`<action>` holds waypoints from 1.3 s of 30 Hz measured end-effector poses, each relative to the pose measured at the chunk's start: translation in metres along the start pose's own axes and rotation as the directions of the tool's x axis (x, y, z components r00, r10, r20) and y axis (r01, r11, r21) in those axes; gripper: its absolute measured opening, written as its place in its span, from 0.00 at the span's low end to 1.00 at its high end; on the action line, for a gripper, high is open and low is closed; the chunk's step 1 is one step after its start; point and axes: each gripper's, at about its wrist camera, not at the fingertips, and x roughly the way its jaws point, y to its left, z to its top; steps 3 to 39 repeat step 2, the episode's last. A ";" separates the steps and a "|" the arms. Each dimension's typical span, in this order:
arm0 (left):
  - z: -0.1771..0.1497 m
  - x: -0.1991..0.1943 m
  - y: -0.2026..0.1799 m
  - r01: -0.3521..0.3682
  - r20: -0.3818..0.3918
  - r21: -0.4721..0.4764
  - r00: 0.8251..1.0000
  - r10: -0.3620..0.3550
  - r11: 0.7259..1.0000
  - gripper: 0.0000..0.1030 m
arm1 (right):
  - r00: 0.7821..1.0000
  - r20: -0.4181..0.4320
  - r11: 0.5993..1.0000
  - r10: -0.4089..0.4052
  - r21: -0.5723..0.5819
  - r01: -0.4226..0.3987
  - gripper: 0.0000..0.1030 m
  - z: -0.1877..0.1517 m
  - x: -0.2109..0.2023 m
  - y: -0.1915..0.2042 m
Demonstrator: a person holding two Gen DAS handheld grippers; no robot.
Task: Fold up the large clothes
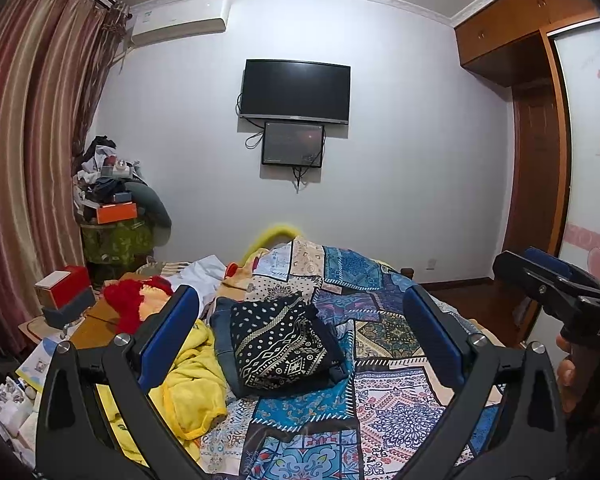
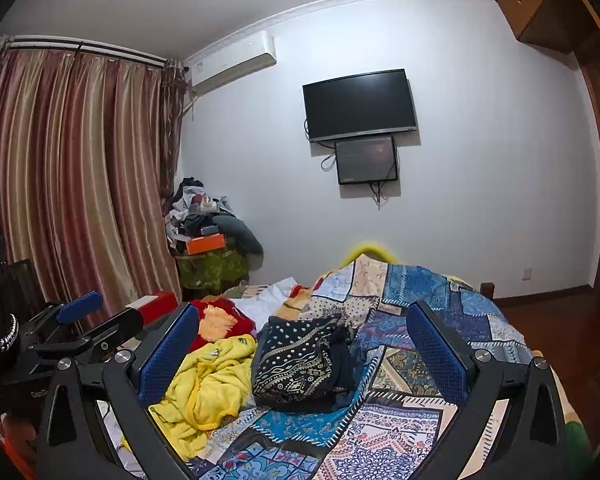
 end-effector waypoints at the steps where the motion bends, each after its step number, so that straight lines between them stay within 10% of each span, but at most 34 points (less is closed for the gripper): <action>1: -0.001 0.000 0.000 0.000 0.000 0.000 1.000 0.000 1.000 1.00 | 1.000 -0.001 1.000 0.000 0.001 0.000 1.00 0.000 0.001 0.001; 39: -0.001 0.001 0.000 -0.001 -0.001 0.000 1.000 0.001 1.000 1.00 | 1.000 -0.004 1.000 0.000 0.001 0.000 1.00 -0.001 0.002 0.001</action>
